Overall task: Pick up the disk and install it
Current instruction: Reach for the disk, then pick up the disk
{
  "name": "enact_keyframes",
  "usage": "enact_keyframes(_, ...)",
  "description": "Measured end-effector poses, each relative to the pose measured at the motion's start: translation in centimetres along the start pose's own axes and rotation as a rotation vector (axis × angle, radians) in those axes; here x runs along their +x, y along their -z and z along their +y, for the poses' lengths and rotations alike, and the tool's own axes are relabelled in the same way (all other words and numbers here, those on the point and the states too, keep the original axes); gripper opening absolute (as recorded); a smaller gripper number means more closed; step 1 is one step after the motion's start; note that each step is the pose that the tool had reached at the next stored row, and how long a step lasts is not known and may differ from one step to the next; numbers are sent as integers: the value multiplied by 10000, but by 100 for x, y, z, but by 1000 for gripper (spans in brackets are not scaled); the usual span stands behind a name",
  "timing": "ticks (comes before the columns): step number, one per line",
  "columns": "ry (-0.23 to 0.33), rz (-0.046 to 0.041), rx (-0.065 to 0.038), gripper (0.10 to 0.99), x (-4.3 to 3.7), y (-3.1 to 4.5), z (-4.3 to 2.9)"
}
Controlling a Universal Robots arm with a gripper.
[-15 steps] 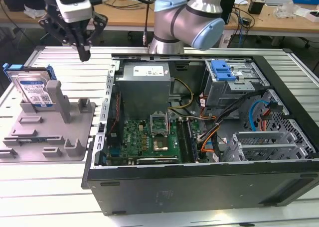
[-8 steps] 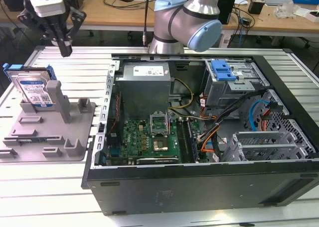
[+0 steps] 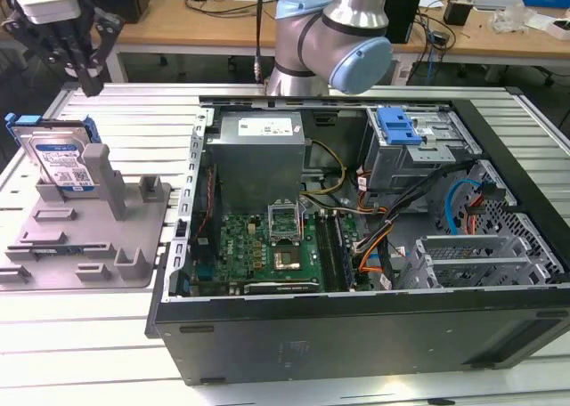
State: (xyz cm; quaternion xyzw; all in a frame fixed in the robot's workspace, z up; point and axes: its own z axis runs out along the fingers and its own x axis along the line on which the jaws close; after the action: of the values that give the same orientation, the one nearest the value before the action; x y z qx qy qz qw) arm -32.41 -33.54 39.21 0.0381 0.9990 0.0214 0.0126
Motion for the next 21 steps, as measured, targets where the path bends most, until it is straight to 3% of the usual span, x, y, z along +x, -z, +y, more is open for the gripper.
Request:
enact_keyframes(3, -1, 1, 1, 106, 146, -4, 48)
enact_keyframes(5, 2, 0, 0, 106, 388, -18, 139)
enact_keyframes(8, 0, -1, 0, 106, 609, -32, 225)
enact_keyframes(21, 1, 1, 3, 106, 617, -31, 233)
